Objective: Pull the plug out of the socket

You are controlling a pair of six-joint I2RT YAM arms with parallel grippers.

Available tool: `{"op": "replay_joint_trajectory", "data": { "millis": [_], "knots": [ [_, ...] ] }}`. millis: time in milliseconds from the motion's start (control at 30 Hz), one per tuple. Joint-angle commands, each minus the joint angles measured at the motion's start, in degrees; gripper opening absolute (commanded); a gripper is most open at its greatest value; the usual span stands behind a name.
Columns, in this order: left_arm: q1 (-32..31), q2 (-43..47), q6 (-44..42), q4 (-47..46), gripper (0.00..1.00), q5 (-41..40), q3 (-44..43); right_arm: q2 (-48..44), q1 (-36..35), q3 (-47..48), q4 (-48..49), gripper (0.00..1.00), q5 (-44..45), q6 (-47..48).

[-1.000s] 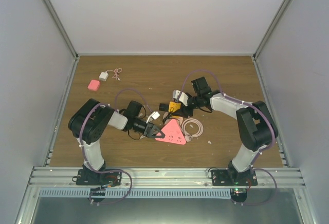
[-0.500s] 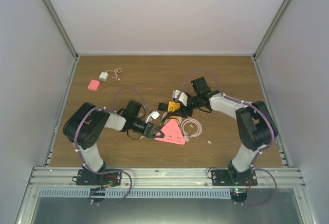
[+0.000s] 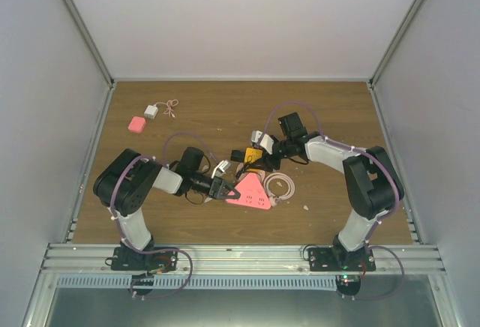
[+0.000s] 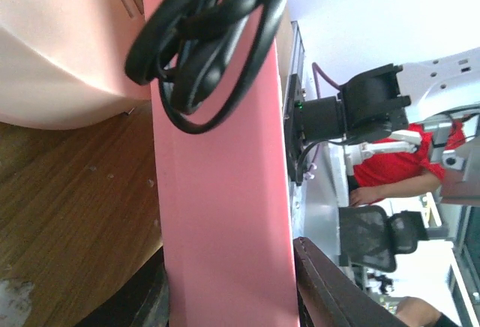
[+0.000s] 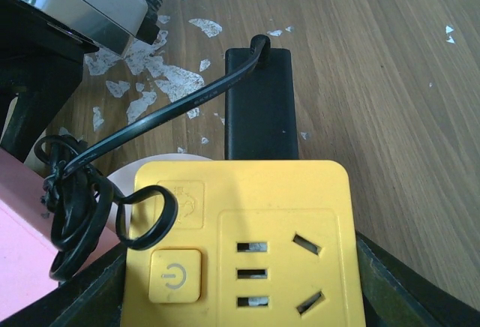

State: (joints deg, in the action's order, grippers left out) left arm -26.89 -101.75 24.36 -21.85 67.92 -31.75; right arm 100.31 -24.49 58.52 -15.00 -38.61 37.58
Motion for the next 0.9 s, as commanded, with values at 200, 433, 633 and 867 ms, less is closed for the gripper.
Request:
{"op": "replay_joint_trajectory", "data": {
  "millis": [200, 433, 633, 867],
  "knots": [
    [-1.2, 3.4, -3.5, -13.1, 0.00, 11.5, 0.7, 4.2, 0.7, -1.0, 1.7, 0.09, 12.8, -1.8],
    [-2.4, 8.5, -18.9, 2.1, 0.00, 1.2, -1.7, 4.6, 0.8, -0.7, 1.3, 0.07, 12.9, -1.9],
    [-2.5, 7.3, -19.8, 3.2, 0.00, 3.2, -2.2, 4.5, 0.8, -0.4, 1.2, 0.06, 13.1, -2.2],
    [-3.9, 8.8, -22.2, 2.9, 0.00, 3.4, -1.9, 4.5, 0.8, -0.4, 1.2, 0.06, 13.2, -2.4]
  ]
}}
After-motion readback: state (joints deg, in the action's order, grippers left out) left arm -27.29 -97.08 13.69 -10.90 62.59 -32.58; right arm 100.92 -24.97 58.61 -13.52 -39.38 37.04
